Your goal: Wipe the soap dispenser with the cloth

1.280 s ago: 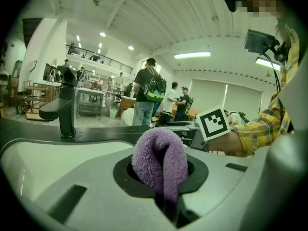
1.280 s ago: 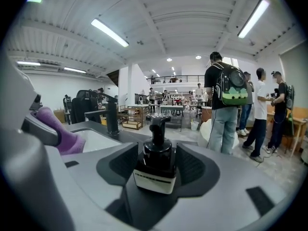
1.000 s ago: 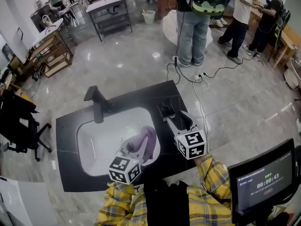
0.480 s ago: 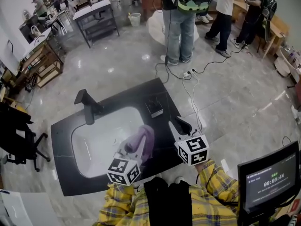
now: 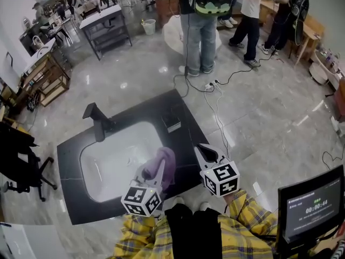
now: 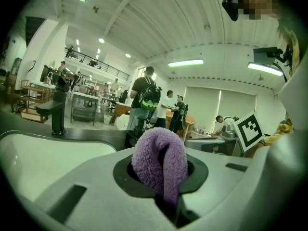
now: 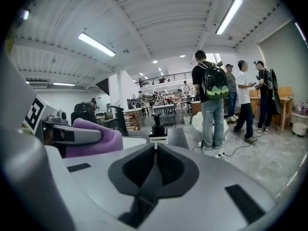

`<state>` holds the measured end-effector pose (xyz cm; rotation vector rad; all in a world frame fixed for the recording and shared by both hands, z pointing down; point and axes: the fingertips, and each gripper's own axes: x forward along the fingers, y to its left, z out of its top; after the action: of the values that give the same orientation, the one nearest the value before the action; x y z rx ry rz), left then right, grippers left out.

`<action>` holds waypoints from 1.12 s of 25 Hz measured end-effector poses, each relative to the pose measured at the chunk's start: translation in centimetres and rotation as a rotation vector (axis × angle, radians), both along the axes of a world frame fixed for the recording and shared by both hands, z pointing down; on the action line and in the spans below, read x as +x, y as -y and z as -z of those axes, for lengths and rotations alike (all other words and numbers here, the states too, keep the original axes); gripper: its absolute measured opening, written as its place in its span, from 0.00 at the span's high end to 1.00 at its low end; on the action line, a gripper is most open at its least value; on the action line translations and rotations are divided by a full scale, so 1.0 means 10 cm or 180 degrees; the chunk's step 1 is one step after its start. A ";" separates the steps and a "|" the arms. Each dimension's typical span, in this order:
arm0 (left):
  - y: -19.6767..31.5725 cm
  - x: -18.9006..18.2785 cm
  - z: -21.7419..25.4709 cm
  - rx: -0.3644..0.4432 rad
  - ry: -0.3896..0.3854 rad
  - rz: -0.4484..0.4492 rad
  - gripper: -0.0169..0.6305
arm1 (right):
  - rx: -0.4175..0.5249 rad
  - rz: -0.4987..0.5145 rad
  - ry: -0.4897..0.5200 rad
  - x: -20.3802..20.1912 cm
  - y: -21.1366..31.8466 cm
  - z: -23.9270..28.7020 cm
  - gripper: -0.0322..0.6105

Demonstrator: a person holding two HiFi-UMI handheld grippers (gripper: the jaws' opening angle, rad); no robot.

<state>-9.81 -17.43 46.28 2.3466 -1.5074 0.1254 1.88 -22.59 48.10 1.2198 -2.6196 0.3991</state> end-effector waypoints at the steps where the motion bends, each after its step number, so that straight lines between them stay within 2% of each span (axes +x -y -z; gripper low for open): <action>1: -0.02 0.01 -0.01 -0.0002 -0.0001 0.0013 0.91 | -0.0022 0.0003 0.0000 0.02 -0.04 -0.02 0.92; 13: -0.18 0.17 -0.10 -0.0022 -0.0021 0.0103 0.91 | -0.0189 0.0087 -0.0042 0.13 -0.36 -0.17 0.94; 28: -0.26 0.29 -0.03 -0.0009 -0.0071 0.0188 0.91 | -0.0190 0.0141 -0.0040 0.24 -0.50 -0.11 0.94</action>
<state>-6.89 -14.83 46.63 2.2914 -1.5630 0.0862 4.32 -17.56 49.18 1.1401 -2.5996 0.4565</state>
